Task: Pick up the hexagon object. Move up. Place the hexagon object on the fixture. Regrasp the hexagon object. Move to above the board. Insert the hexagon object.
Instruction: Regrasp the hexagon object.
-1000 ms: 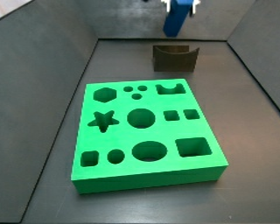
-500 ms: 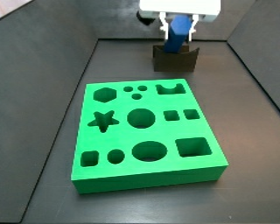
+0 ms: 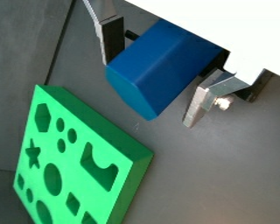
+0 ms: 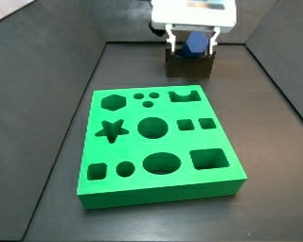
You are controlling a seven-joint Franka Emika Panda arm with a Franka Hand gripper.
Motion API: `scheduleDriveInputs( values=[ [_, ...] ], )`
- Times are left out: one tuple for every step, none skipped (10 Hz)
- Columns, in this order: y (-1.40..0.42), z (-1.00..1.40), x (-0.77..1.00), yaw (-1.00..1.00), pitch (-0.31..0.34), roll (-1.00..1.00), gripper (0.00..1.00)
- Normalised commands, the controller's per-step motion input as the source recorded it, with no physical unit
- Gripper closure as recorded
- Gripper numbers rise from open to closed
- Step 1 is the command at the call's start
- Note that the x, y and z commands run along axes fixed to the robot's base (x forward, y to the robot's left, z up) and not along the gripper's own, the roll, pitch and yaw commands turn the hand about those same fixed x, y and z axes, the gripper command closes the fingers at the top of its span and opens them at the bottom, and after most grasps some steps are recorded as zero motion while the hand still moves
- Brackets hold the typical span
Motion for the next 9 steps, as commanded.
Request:
scheduleDriveInputs(
  values=[
    [0.0, 1.0, -0.01, -0.02, -0.041, 0.01, 0.0],
    [0.01, 1.0, -0.02, -0.01, -0.036, 0.02, 0.0],
    [0.01, 1.0, -0.03, 0.01, -0.029, 0.02, 0.0],
    [0.01, 1.0, -0.03, 0.02, -0.01, 0.03, 0.0],
    [0.01, 0.89, -0.03, 0.03, 0.009, 0.03, 0.0],
    [0.01, 0.7, -0.03, 0.03, 0.028, 0.03, 0.0],
    [0.01, 0.44, -0.03, 0.02, 0.044, 0.03, 0.0],
    [0.01, 0.24, -0.03, 0.01, 0.054, 0.04, 0.0],
    [-0.69, 0.96, 0.13, 0.03, 0.049, 1.0, 0.0]
  ],
)
